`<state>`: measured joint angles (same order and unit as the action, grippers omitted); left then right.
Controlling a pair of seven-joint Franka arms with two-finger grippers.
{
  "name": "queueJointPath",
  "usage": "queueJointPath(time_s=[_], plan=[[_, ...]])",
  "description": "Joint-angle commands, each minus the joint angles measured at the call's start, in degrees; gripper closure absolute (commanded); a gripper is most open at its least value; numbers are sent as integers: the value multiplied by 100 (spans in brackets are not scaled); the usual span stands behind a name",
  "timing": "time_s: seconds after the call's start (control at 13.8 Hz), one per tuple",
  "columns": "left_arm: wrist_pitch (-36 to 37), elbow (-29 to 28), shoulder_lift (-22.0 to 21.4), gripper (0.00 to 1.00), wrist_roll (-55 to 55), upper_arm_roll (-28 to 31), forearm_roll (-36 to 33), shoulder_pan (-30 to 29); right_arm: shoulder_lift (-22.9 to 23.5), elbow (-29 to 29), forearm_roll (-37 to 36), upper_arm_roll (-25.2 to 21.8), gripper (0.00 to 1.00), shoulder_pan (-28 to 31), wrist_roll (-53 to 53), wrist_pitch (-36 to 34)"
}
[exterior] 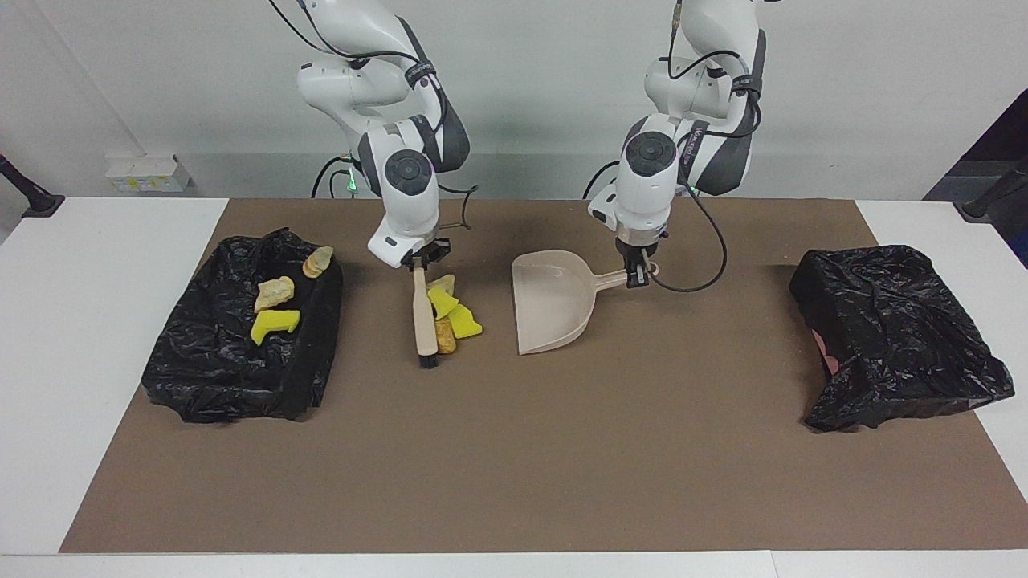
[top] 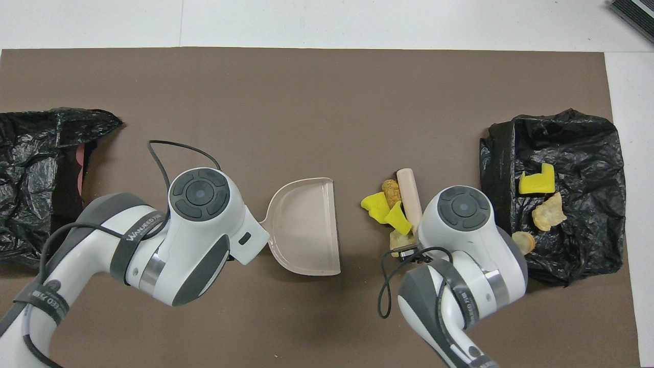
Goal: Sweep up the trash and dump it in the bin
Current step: 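Sweep the remaining chunks into the dustpan with the right gripper's brush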
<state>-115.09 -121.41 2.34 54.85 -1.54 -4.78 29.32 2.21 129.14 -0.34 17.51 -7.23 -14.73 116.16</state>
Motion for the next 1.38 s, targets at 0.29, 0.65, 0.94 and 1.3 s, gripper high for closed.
queueJointPath(time_s=[0.29, 0.65, 0.94, 1.3], plan=[[-610, -787, -348, 100, -730, 66, -129, 382, 420, -432, 2139, 903, 100, 2, -153, 241], [-691, -805, -331, 100, -712, 66, -120, 320, -227, -864, 2302, 904, 100, 81, -258, -583], [-892, -805, -287, 100, -344, 66, -120, 84, -1151, -725, 1295, 798, 100, 82, -1002, -1717], [-849, -805, -287, 100, 68, 74, -129, 109, -1551, 700, 1151, 842, 100, 73, -873, -1327]])
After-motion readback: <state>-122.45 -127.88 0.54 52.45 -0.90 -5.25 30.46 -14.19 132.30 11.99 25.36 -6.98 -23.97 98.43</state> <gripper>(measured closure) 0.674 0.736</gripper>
